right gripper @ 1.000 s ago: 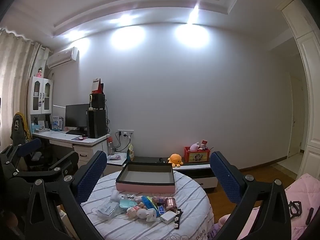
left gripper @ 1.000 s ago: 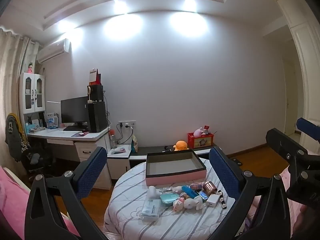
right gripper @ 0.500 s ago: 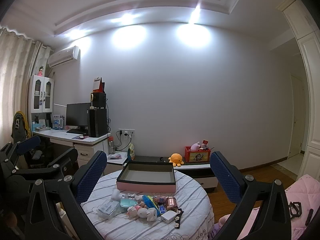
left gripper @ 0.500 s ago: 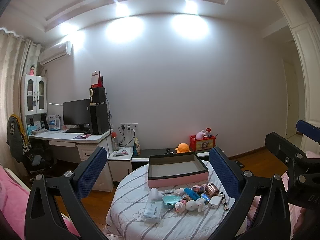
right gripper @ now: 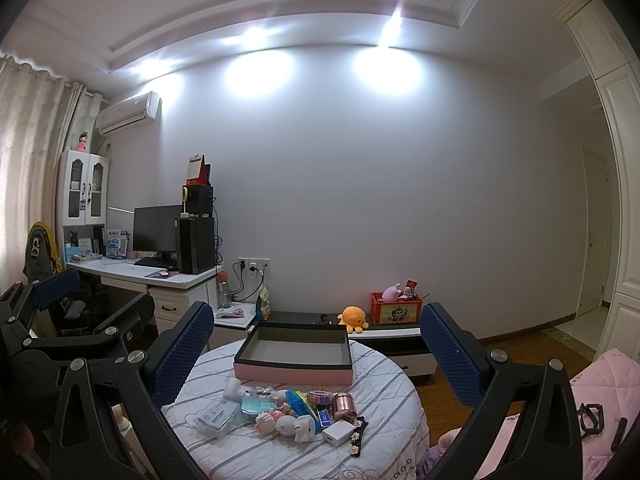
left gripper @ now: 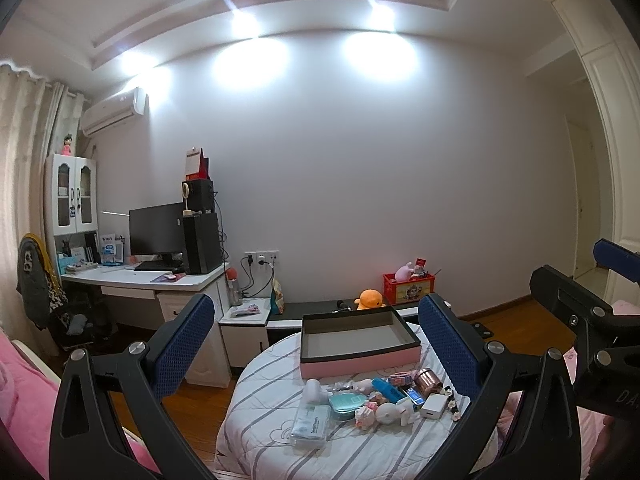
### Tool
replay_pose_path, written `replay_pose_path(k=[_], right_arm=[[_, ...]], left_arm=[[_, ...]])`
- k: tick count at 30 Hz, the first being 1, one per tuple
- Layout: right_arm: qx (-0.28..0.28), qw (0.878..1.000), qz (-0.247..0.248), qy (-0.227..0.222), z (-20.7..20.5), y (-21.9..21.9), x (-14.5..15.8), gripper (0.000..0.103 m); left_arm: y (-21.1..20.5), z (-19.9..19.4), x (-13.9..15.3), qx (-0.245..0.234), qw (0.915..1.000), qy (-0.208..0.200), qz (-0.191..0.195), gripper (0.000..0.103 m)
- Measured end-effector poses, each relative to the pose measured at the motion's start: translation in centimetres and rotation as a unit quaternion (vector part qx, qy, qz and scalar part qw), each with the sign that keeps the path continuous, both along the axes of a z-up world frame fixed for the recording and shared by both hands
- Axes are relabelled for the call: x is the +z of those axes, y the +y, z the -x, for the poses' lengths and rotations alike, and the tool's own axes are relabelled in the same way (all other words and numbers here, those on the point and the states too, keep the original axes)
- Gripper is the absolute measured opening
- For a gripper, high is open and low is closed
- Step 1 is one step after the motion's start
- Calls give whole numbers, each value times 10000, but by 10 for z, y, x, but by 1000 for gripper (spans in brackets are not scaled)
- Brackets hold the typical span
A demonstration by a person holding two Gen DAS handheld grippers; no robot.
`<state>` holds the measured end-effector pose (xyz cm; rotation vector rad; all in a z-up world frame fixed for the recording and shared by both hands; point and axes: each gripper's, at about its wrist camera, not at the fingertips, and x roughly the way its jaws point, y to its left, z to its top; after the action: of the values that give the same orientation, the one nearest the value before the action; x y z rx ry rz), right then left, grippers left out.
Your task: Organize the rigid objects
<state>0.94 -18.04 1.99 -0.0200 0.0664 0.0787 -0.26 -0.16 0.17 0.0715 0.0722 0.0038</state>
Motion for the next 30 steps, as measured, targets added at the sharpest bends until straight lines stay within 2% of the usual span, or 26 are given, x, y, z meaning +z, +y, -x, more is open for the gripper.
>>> replay_pose_path(k=[30], right_arm=[[8,10000,10,-43,0,0,1,103]], left_arm=[[1,6,1,35,9999,-116,-36,103]])
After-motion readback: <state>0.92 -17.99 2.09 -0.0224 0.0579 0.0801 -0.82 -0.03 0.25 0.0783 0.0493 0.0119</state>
